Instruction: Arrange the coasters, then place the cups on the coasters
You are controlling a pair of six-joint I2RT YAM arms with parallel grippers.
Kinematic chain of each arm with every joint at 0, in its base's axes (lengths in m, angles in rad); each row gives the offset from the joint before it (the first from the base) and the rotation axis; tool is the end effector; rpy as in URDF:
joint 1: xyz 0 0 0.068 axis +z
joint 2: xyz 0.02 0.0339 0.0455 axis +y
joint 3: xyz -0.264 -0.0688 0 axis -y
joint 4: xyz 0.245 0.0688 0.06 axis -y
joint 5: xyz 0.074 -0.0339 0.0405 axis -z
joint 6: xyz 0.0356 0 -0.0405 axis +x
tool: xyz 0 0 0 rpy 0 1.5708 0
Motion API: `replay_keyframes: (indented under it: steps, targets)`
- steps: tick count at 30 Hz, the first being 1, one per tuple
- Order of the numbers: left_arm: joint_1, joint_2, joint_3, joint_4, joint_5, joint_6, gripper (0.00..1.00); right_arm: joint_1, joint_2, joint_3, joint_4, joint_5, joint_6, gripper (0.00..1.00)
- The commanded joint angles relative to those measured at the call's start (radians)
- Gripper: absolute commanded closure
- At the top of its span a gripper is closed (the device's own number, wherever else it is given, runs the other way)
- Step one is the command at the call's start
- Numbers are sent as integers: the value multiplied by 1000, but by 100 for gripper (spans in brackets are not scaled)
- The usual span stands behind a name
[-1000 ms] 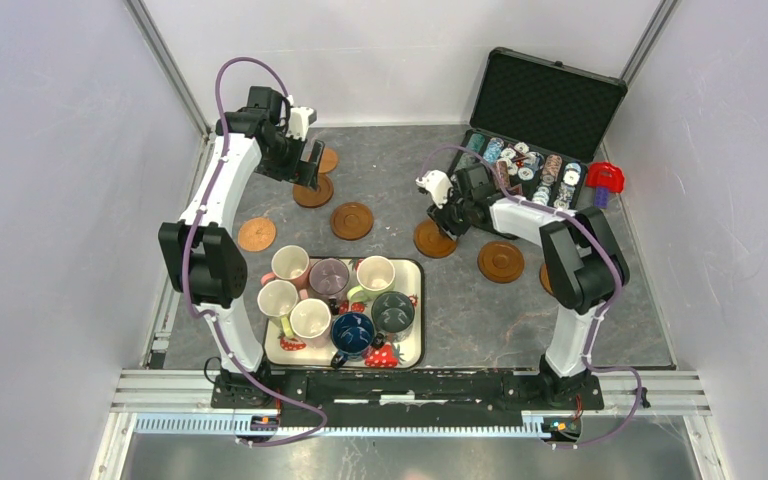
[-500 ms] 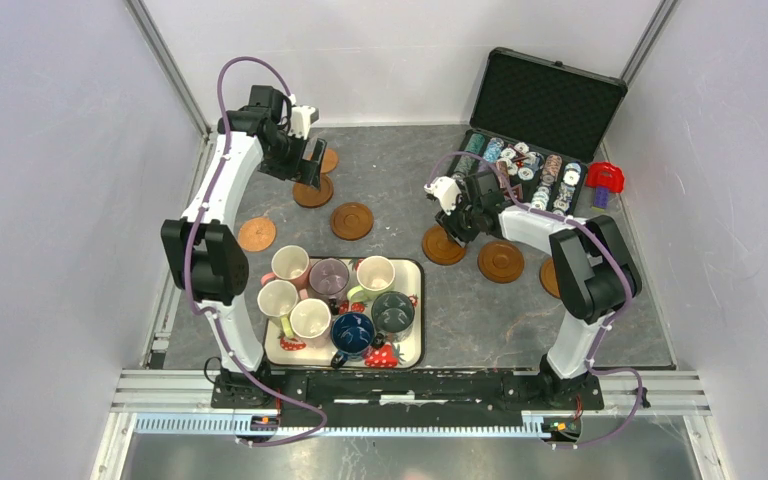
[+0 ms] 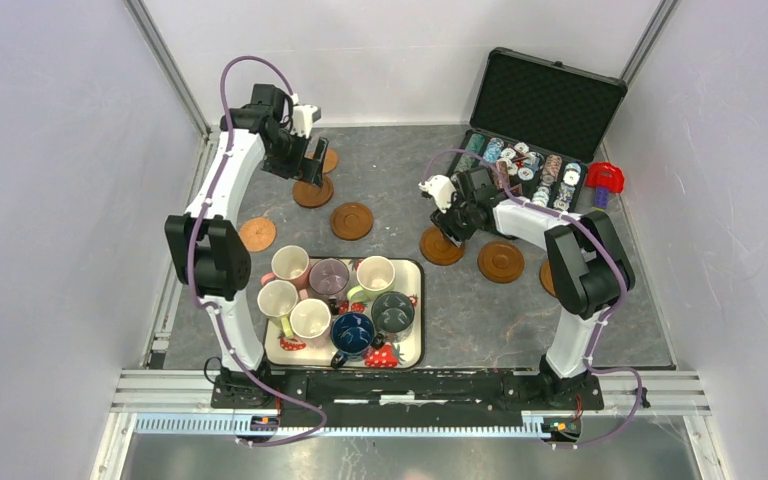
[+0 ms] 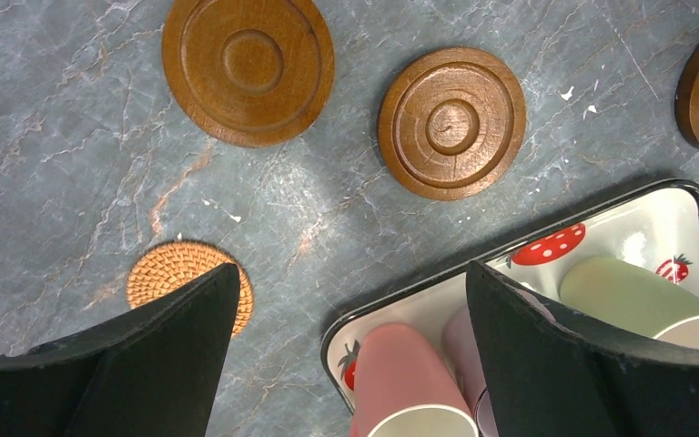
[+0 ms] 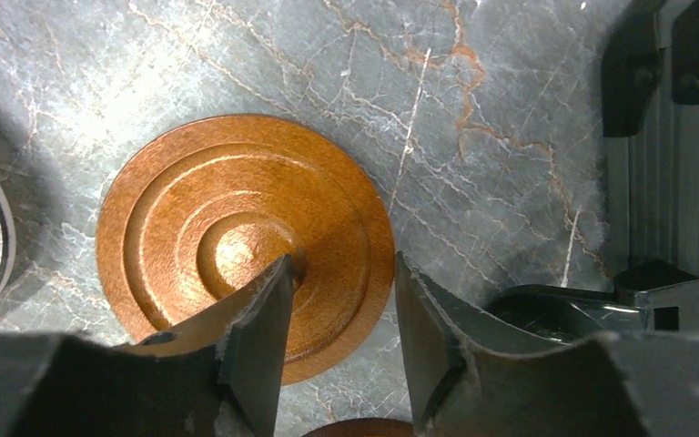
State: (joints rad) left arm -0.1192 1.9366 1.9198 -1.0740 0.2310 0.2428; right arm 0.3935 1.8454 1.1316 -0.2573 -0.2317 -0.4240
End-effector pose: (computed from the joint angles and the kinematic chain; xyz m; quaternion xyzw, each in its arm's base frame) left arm 0.4067 -0.0569 0.3195 0.2006 0.9442 -0.0971 0.2426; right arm 0.3454 0.1522 0.1629 -0.4085 0.8572 0.1059 0.2950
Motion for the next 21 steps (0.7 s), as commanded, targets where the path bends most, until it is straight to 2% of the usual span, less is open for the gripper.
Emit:
replay_keyframes:
  steps: [1, 4, 8, 11, 21]
  targets:
    - [-8, 56, 57, -20, 61, 73, 0, 11, -24, 66, -66, -24, 6, 45]
    - [-28, 119, 99, -49, 75, 95, 1, 9, -45, 112, -77, -54, 24, 37]
    - [-54, 218, 166, -90, 55, 105, 13, 2, -71, 167, -82, -70, 36, 31]
    - [-74, 262, 170, -87, 29, 123, 19, -19, -84, 203, -93, -93, 37, 29]
    - [-144, 345, 158, -40, -66, 155, 26, -101, -128, 209, -124, -120, 40, 28]
